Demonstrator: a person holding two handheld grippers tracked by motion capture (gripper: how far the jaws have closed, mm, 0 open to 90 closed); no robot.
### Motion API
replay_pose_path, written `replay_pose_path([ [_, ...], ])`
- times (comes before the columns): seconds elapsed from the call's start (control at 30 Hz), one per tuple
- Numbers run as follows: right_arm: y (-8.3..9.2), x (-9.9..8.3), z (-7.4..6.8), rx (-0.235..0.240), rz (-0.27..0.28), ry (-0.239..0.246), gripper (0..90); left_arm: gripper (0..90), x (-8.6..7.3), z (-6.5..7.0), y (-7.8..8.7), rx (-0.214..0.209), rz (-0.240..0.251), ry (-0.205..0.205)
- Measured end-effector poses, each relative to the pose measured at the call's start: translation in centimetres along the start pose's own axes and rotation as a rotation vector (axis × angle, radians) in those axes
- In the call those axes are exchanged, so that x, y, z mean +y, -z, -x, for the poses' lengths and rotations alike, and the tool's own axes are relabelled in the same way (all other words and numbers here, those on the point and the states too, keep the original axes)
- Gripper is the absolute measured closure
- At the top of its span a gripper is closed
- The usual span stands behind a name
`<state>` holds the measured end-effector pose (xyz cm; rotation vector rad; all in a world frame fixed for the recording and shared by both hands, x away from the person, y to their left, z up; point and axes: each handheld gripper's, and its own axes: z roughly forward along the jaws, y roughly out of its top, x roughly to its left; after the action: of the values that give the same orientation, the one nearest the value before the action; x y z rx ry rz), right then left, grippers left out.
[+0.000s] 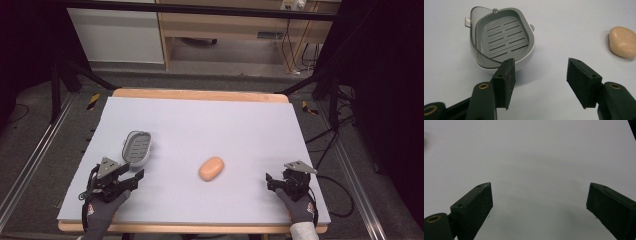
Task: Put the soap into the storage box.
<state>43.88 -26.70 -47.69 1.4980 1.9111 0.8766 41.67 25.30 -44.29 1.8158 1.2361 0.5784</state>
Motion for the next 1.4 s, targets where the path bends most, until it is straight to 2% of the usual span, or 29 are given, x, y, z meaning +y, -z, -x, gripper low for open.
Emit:
replay_pose_path([
  [0.43, -0.1, 0.2, -0.1, 0.003, 0.0, 0.009, 6.7, 35.7, 1.1, 1.8, -0.6, -0.036, 0.001, -0.037],
  [0.6, -0.1, 0.3, -0.3, -0.003, -0.004, 0.006, 6.6, 34.7, 1.6, 2.6, -0.9, -0.049, 0.002, -0.069],
  [0.9, -0.1, 0.4, -0.3, 0.003, -0.004, 0.005, 6.6, 34.1, 3.1, 3.7, -1.4, -0.072, 0.014, -0.094],
  [0.97, -0.1, 0.4, -0.3, 0.004, -0.002, 0.006, 6.5, 34.0, 3.8, 4.2, -1.6, -0.083, 0.025, -0.096],
  [1.13, 0.0, 0.5, -0.4, 0.005, 0.0, 0.005, 6.5, 33.6, 4.3, 4.5, -1.8, -0.091, 0.032, -0.095],
  [1.4, 0.0, 0.5, -0.4, 0.006, 0.001, 0.006, 6.3, 33.4, 5.7, 6.3, -2.7, -0.118, 0.032, -0.122],
])
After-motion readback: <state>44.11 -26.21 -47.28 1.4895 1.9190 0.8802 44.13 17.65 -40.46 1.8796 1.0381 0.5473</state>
